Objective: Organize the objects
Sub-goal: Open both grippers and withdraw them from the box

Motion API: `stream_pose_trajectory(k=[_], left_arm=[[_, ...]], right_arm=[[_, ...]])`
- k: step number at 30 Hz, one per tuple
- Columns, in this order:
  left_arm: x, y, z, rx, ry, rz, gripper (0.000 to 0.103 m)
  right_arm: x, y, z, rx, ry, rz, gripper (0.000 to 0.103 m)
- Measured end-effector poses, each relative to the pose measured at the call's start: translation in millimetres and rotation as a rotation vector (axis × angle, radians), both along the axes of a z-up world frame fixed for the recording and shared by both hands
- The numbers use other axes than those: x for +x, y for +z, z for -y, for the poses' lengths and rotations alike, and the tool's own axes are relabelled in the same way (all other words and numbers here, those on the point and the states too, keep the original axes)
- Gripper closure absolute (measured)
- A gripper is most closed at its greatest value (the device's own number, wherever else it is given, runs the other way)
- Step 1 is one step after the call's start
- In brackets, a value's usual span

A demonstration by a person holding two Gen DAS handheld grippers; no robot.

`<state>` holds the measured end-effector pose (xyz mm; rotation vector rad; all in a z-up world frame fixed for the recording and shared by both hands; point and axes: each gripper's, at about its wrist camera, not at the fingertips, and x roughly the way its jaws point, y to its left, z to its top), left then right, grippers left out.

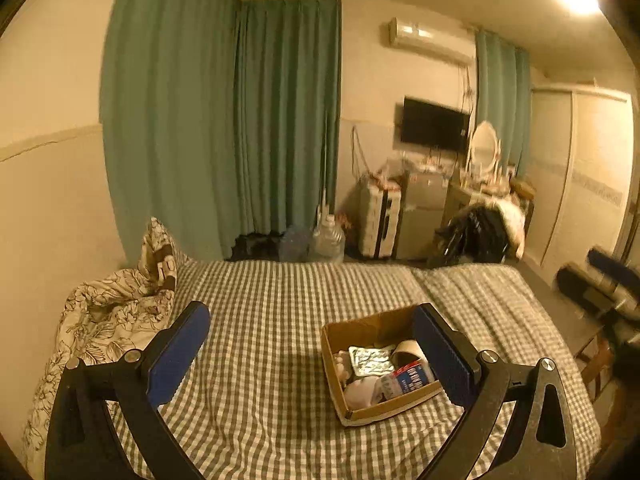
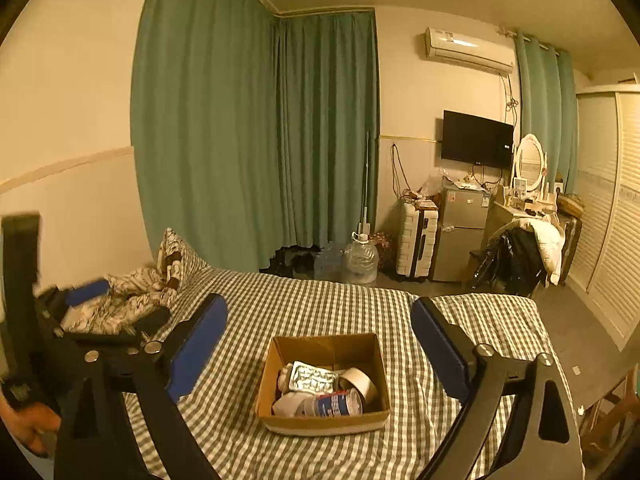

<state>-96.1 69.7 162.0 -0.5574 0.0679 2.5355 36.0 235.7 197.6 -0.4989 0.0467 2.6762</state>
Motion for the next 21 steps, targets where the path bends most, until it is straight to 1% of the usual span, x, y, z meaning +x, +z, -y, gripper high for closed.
stream_pose_trajectory(k=[3,6,9,12,13,14,15,17,18,20,21], left_arm=[[14,-3,13,0.033,0.009,-0.027,0.000],[25,-15,13,0.023,0.001,-0.058,0.000],[31,-43,7,0.011,0.035,-0.074,0.000],[24,-75,1,0.031,0.061,-0.050,0.000],[19,-87,-1,0.030,0.069,-0.032,0.000],[16,-97,-3,0.028,0.080,-0.019,0.000],[12,-106,-4,0.023,0.096,-0.012,0.000],[6,-123,-8,0.008,0.123,0.000,0.000],[4,-127,-9,0.002,0.127,0.006,0.000],[-2,-137,-13,-0.012,0.141,0.022,0.000],[-4,-139,-14,-0.012,0.143,0.025,0.000]], right_arm=[[12,-16,7,0.020,-0.037,-0.011,0.000],[17,-36,8,0.039,-0.062,-0.021,0.000],[19,-62,1,0.054,-0.077,-0.019,0.000],[15,-97,-13,0.026,-0.088,-0.032,0.000],[9,-114,-22,0.001,-0.085,-0.017,0.000],[4,-124,-28,-0.007,-0.084,-0.006,0.000],[-3,-139,-33,-0.004,-0.090,0.009,0.000],[-14,-160,-36,0.030,-0.109,0.051,0.000],[-21,-171,-37,0.048,-0.098,0.078,0.000],[-28,-185,-40,0.055,-0.079,0.113,0.000],[-29,-189,-42,0.045,-0.070,0.113,0.000]])
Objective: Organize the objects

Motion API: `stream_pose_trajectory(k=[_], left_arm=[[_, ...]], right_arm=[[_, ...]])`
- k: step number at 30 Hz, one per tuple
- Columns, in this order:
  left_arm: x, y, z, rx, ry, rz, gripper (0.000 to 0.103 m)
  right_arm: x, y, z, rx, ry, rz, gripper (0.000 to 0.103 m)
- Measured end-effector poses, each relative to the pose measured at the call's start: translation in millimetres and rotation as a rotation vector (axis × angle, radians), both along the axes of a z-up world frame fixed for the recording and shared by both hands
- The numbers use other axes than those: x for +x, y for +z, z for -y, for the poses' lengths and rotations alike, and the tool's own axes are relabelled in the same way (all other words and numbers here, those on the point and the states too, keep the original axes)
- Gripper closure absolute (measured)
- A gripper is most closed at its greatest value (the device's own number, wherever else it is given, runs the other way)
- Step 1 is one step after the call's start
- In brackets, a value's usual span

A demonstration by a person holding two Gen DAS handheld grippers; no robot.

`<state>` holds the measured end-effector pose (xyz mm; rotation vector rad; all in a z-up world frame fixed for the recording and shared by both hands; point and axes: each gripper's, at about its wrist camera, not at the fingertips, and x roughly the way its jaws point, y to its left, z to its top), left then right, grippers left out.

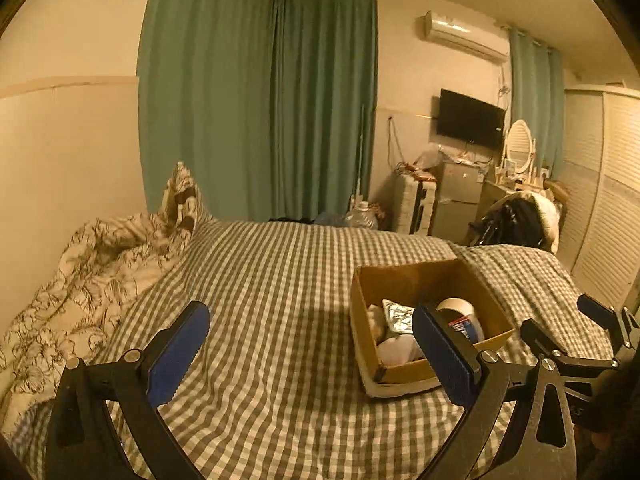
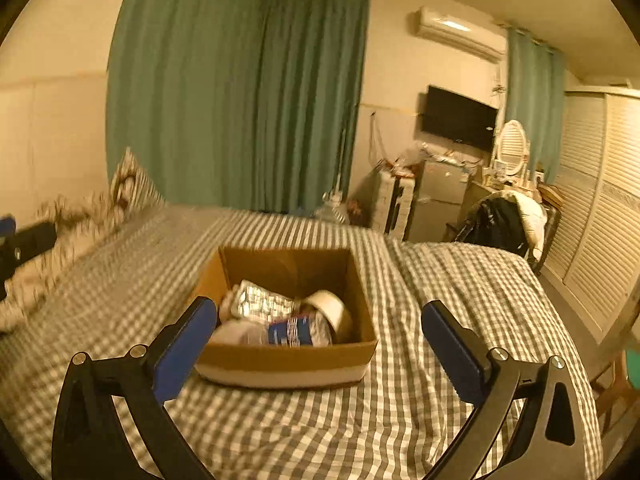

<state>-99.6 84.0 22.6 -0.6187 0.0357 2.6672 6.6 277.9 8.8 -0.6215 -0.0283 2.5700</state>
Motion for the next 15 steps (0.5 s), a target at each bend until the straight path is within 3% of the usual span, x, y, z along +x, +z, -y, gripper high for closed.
stream_pose_trajectory(k=[3,15], left_arm=[[-4,-7,-2,-0.006,-0.002,0.009,0.000],[-1,-17,-14,-0.058,-0.047,0.032,0.000]], right_arm=[[1,-5,-8,-0.054,0.017,-0.018,0.000],[1,-8,-14,-0.064,-0.007,-0.011,0.000]])
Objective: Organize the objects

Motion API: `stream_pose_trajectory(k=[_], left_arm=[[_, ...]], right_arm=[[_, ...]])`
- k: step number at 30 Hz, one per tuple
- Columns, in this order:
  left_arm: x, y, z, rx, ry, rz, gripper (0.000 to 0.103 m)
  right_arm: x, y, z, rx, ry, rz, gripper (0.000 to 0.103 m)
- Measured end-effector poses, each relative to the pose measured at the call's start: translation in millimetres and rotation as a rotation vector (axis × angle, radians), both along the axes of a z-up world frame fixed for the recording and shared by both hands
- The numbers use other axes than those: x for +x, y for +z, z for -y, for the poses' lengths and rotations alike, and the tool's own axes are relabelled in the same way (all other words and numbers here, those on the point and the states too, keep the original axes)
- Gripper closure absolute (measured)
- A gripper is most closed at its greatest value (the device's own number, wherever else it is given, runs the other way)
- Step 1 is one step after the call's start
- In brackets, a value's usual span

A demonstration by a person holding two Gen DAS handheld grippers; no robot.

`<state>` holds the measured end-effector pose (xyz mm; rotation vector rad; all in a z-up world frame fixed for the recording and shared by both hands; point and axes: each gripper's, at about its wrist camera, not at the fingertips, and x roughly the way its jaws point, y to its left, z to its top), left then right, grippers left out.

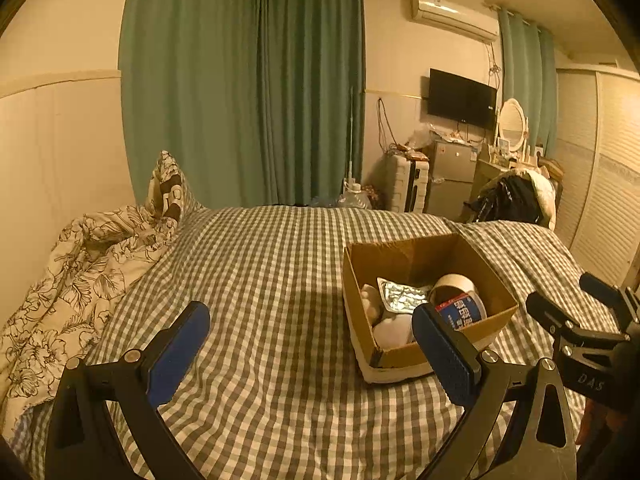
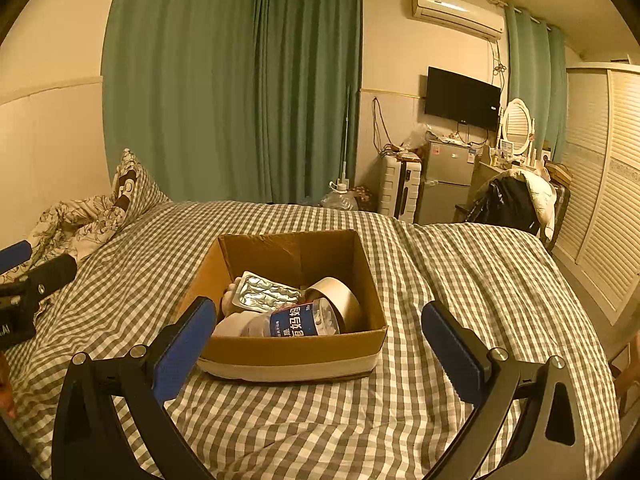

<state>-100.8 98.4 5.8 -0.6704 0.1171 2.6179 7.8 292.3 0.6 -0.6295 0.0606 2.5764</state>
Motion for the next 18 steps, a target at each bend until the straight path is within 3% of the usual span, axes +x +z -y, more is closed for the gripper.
stream_pose_trajectory(k=[18], left_arm=[[3.1,-1.6,0.8,0.002,0.005,0.016,0.000]], right_arm=[[-0.3,1.1,2.8,0.008,0.010,0.007,0.000]])
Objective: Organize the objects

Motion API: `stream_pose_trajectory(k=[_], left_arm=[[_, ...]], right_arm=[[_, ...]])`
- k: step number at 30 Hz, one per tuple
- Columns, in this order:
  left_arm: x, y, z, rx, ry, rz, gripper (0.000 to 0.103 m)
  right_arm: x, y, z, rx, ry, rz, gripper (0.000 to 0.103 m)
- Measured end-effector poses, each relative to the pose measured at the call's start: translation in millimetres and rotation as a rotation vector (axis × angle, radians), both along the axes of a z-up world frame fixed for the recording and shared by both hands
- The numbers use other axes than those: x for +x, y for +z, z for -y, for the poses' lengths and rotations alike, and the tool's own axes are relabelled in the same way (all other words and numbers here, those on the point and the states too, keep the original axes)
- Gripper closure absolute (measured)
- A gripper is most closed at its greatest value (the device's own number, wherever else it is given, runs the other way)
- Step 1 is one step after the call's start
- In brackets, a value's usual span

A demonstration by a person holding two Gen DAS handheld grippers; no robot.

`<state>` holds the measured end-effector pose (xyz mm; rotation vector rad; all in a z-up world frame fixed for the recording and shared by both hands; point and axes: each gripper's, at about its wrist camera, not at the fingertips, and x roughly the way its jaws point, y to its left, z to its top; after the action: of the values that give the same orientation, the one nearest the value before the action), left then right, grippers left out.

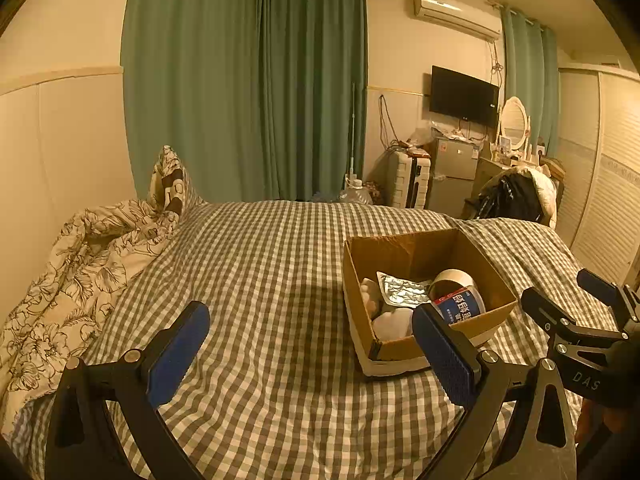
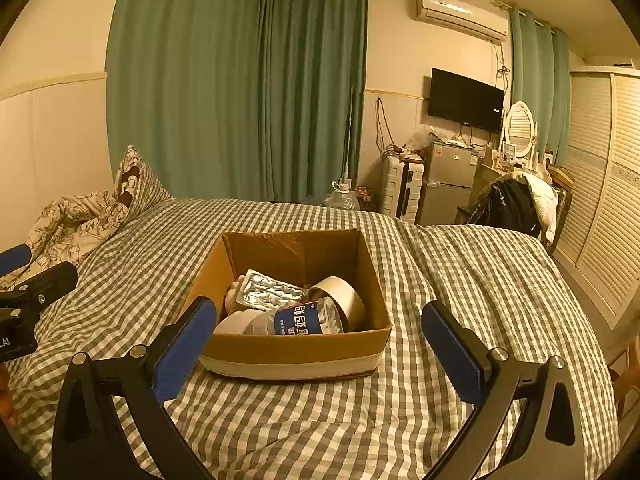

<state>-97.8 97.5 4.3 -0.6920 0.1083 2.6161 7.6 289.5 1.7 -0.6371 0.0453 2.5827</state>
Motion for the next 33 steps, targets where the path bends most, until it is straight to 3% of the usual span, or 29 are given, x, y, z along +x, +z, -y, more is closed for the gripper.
stream_pose_trajectory(k=[33], left_arm=[[3.4,-1.2,-0.6,-0.028,0.013,0.008,0.000]], right_arm=[[-1.5,-3.1,-4.5,-0.019,0.017,0.018,0.000]])
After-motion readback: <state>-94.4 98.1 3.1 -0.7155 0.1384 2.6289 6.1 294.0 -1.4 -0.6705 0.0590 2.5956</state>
